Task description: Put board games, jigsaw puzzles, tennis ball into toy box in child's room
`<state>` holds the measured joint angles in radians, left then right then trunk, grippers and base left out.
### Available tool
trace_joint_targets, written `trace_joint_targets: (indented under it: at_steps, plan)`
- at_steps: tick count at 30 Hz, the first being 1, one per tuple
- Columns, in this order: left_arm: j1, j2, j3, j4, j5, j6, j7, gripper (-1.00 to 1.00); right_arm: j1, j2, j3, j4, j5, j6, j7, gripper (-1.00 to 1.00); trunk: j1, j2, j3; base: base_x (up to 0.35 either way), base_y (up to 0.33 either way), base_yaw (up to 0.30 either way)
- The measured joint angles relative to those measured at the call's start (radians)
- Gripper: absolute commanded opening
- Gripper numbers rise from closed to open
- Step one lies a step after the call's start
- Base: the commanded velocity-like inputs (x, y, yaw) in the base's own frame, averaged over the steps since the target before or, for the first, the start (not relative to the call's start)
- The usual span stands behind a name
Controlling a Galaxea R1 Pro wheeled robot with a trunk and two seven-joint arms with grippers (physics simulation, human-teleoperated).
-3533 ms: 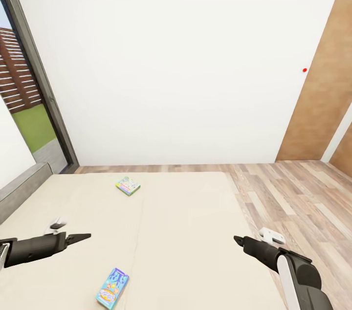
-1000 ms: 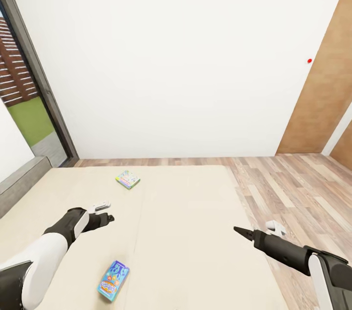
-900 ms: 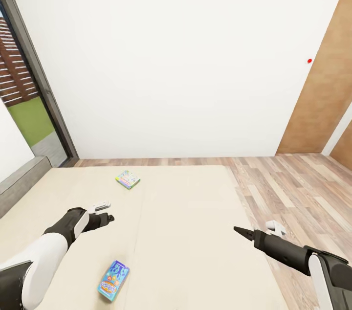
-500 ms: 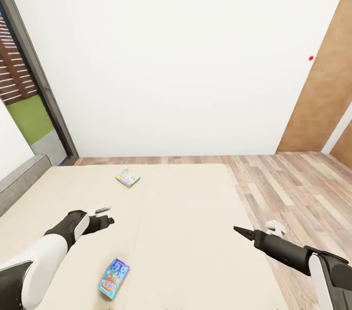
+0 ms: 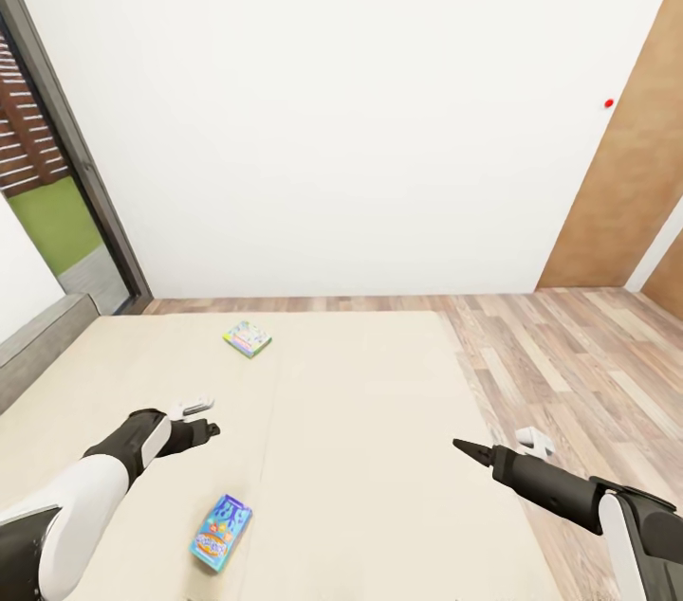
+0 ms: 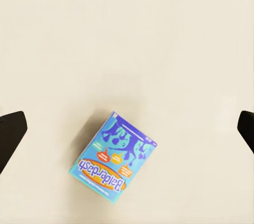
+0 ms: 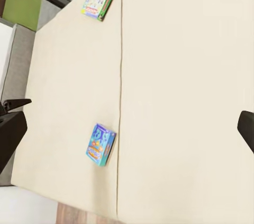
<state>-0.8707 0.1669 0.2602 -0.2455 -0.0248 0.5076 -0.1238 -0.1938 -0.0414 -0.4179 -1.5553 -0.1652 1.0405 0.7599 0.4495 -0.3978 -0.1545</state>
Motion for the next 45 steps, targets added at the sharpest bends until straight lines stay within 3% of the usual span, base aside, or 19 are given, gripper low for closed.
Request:
trace_joint_targets:
  at_steps: [3,10,14,20,30,36,39,40,45]
  plan:
    - [0.001,0.003,0.000,0.000,0.000,0.000,-0.004,1.00,0.000,0.000,0.000,0.000,0.000,0.000,0.000,1.00,0.000,0.000,-0.005,0.000,0.000,0.000]
    - [0.001,0.017,-0.005,0.007,-0.002,0.001,-0.079,1.00,0.000,0.000,0.000,0.000,0.000,0.000,0.001,1.00,0.000,0.000,-0.016,0.000,0.000,0.000]
    - [0.002,0.019,-0.044,0.024,-0.018,-0.001,-0.103,1.00,0.000,0.000,0.000,0.000,0.000,0.000,0.001,1.00,0.000,0.000,-0.023,0.000,0.000,0.000]
    - [0.002,0.014,-0.086,0.031,-0.026,-0.003,-0.110,1.00,0.000,0.000,0.000,0.000,0.001,0.000,0.002,1.00,0.000,0.000,-0.033,0.000,0.000,0.000]
    - [0.001,0.018,-0.094,0.033,-0.029,-0.008,-0.110,1.00,0.000,0.000,0.000,0.000,0.000,0.000,0.002,1.00,0.000,0.000,-0.049,0.000,0.000,0.000]
    - [0.001,0.018,-0.095,0.034,-0.028,-0.064,-0.110,1.00,-0.001,0.000,0.000,-0.002,-0.006,0.000,0.017,1.00,0.000,0.000,-0.059,0.000,0.000,0.000]
    - [0.001,0.017,-0.095,0.035,-0.027,-0.081,-0.110,1.00,-0.001,0.000,0.003,-0.007,-0.041,0.002,0.142,1.00,0.000,0.000,-0.064,0.000,0.000,0.000]
    - [0.001,0.016,-0.095,0.035,-0.027,-0.084,-0.110,1.00,-0.001,0.000,0.004,-0.008,-0.050,0.003,0.220,1.00,0.000,0.000,-0.065,0.000,0.000,0.000]
    - [0.001,0.013,-0.095,0.035,-0.028,-0.088,-0.109,1.00,-0.002,-0.001,0.004,-0.010,-0.052,-0.001,0.446,1.00,0.000,0.000,-0.074,0.000,0.000,0.000]
